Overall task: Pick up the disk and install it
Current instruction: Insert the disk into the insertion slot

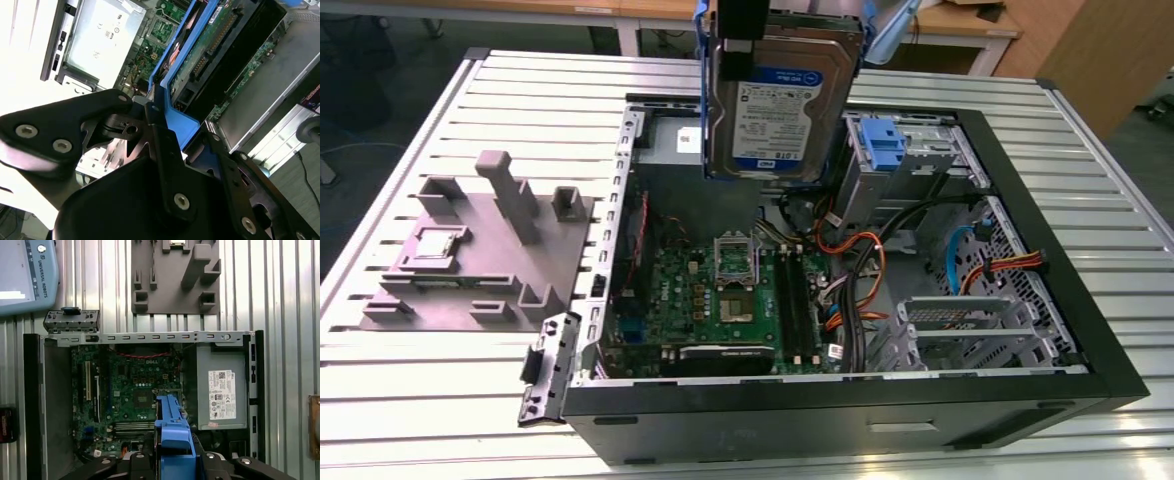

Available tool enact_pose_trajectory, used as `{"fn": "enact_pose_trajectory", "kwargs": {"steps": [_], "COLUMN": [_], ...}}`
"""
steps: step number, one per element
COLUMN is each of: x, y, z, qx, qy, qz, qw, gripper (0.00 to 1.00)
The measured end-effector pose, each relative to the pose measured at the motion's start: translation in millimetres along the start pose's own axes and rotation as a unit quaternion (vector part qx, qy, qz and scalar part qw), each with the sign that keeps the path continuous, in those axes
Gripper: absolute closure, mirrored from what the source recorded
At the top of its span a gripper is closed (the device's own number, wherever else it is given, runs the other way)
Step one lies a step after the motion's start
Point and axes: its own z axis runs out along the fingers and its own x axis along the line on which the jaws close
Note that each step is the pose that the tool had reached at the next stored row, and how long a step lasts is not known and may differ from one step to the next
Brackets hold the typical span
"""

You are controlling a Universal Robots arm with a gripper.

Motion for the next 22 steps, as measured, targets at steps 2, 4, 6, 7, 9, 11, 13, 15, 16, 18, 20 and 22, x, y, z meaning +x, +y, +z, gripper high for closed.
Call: {"fn": "enact_pose_trajectory", "kwargs": {"steps": [2,4,6,7,9,11,13,15,16,18,20,22], "x": [2.4,5.5,8.7,10.8,15.5,20.1,24.3,27.9,29.6,31.6,32.1,32.1], "y": [-0.1,-0.3,-0.4,-0.5,-0.7,-0.9,-1.0,-1.2,-1.3,-1.5,-3.5,-10.0], "z": [0.1,0.1,0.3,0.3,0.3,0.0,-0.1,-0.2,-0.3,-0.3,-0.3,-0.3], "qx": [0.0000,0.0000,0.0000,0.0000,0.0000,0.0000,0.0000,0.0000,0.0000,0.0000,0.0000,0.0000], "qy": [0.0000,0.0001,0.0000,0.0000,-0.0001,0.0001,0.0001,0.0000,0.0000,0.0000,0.0000,0.0001], "qz": [0.000,0.000,0.000,0.000,0.000,0.000,0.000,0.000,0.000,0.000,0.000,0.000], "qw": [1.0000,1.0000,1.0000,1.0000,1.0000,1.0000,1.0000,1.0000,1.0000,1.0000,1.0000,1.0000], "gripper": [0.63,0.63,0.63,0.63,0.63,0.63,0.63,0.63,0.63,0.63,0.63,0.63]}}
